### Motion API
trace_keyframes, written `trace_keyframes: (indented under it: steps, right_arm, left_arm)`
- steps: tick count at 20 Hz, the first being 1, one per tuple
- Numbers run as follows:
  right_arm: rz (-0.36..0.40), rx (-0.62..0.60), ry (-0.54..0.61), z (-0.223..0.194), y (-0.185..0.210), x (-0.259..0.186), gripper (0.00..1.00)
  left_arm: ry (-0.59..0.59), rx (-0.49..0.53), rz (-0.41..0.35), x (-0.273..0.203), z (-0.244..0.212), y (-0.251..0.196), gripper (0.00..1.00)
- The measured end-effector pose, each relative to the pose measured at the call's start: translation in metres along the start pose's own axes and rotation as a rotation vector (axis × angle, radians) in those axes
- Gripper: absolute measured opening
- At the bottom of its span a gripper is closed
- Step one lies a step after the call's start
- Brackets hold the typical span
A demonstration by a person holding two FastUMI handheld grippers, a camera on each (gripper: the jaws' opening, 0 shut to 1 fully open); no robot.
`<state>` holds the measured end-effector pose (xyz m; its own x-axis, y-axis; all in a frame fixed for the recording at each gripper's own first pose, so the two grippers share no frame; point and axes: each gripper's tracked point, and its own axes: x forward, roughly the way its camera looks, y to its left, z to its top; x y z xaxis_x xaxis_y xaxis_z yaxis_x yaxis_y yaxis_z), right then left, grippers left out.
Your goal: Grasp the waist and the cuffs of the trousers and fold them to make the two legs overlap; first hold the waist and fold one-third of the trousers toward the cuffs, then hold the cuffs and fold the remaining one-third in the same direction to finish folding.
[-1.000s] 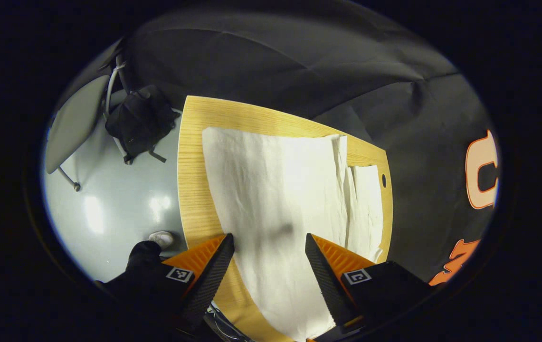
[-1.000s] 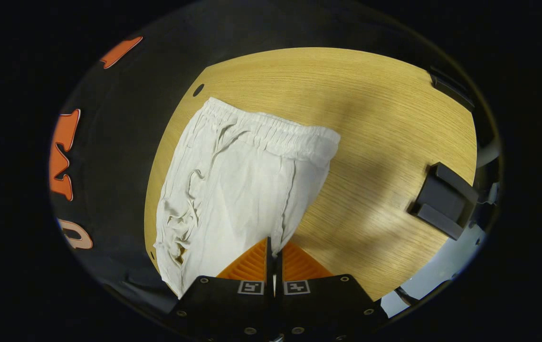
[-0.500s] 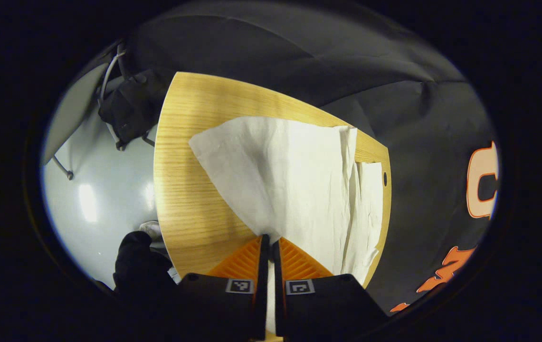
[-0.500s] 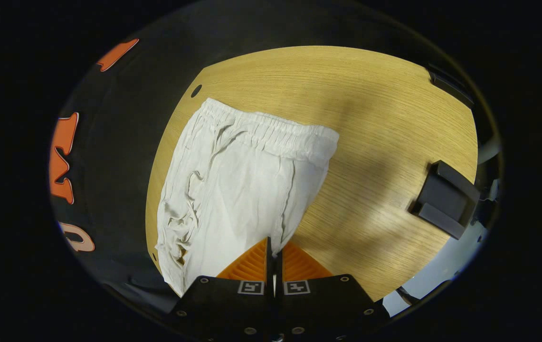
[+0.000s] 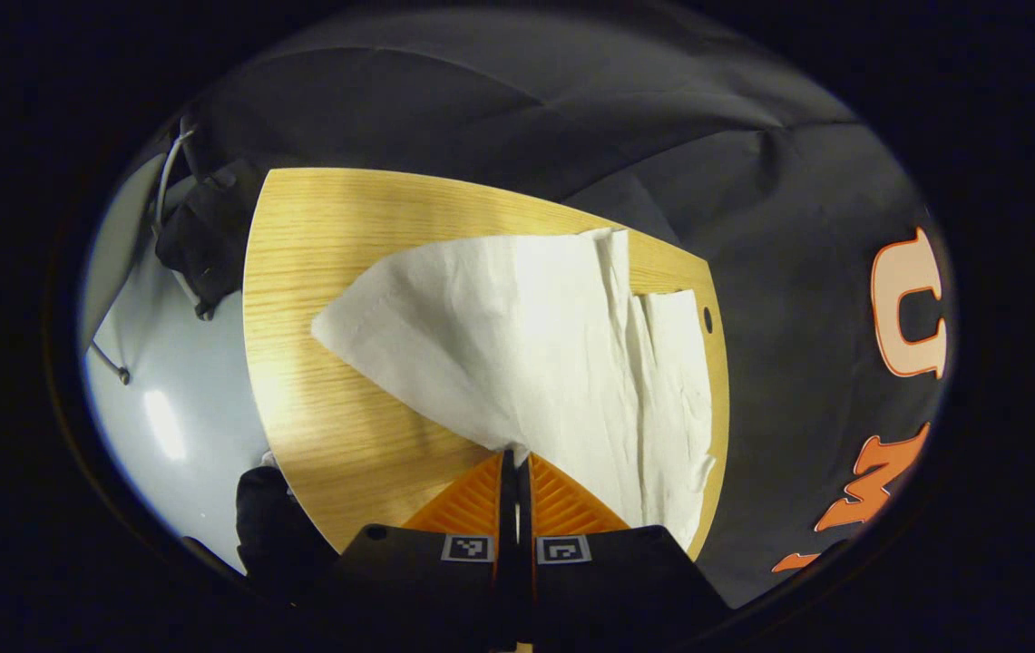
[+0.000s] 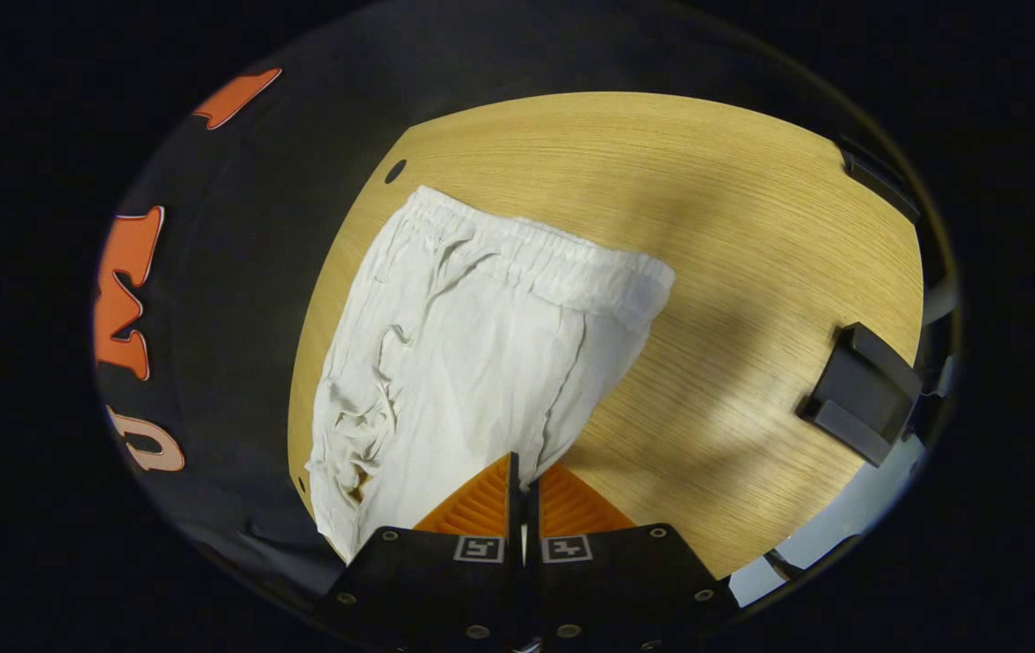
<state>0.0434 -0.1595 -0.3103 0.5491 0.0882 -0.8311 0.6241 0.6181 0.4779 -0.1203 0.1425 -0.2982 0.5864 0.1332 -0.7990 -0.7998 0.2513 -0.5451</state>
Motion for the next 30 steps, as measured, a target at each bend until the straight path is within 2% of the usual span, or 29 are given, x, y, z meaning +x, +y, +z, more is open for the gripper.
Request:
trace_keyframes:
  steps: [3, 8, 16, 22, 26, 30]
  right_arm:
    - [0.046, 0.001, -0.008, 0.005, 0.018, -0.008, 0.01]
    - [0.099, -0.009, -0.032, 0.026, 0.063, -0.013, 0.01]
    - [0.116, -0.072, -0.095, 0.078, 0.154, 0.010, 0.00]
    - [0.083, -0.102, -0.101, 0.112, 0.204, 0.060, 0.00]
    - [0.038, -0.128, -0.095, 0.125, 0.223, 0.102, 0.00]
    - [0.000, -0.144, -0.072, 0.127, 0.226, 0.144, 0.00]
  left_arm:
    - [-0.030, 0.008, -0.063, -0.014, 0.015, -0.033, 0.05]
    - [-0.057, 0.088, -0.154, -0.023, 0.042, -0.107, 0.04]
    - [-0.007, 0.203, -0.230, 0.038, 0.066, -0.228, 0.04]
    - [0.016, 0.302, -0.219, 0.114, 0.071, -0.291, 0.04]
    - [0.052, 0.343, -0.183, 0.170, 0.065, -0.305, 0.03]
    - [0.097, 0.384, -0.144, 0.216, 0.058, -0.303, 0.03]
